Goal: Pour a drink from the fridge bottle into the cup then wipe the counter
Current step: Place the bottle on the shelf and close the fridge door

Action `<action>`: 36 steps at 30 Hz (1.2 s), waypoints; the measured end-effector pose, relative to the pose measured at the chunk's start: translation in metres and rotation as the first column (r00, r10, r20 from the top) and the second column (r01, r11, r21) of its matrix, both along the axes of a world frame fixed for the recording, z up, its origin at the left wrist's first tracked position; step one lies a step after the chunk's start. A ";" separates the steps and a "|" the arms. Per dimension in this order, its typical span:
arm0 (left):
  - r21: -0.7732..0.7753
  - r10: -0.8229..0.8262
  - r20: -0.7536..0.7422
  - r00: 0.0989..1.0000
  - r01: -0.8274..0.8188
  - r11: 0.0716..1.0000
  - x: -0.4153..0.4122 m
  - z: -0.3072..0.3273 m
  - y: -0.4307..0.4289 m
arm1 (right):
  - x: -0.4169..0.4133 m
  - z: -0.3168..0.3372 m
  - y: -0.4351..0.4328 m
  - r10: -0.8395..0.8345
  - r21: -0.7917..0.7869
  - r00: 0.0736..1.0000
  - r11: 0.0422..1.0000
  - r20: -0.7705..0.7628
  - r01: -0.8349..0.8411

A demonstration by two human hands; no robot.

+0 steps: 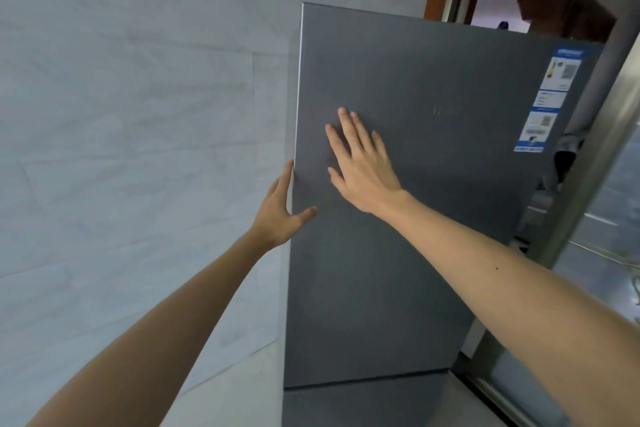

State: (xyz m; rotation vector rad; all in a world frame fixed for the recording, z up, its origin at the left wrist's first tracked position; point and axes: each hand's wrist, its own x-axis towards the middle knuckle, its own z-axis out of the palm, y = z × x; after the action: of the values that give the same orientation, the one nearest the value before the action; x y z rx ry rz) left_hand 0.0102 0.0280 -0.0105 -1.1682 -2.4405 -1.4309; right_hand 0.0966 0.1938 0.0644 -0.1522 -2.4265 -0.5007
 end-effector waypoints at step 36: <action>-0.821 -0.212 -0.143 0.967 0.004 0.570 0.213 -0.054 -0.010 | 0.279 -0.128 -0.011 -0.062 -0.392 0.712 0.799 0.700 0.455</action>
State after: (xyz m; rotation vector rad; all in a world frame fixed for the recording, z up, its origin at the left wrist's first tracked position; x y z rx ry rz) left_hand 0.2235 0.0183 -0.0649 -1.5074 -2.9328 -0.0124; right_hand 0.3759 0.1829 -0.0637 -0.6993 -3.2316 0.0788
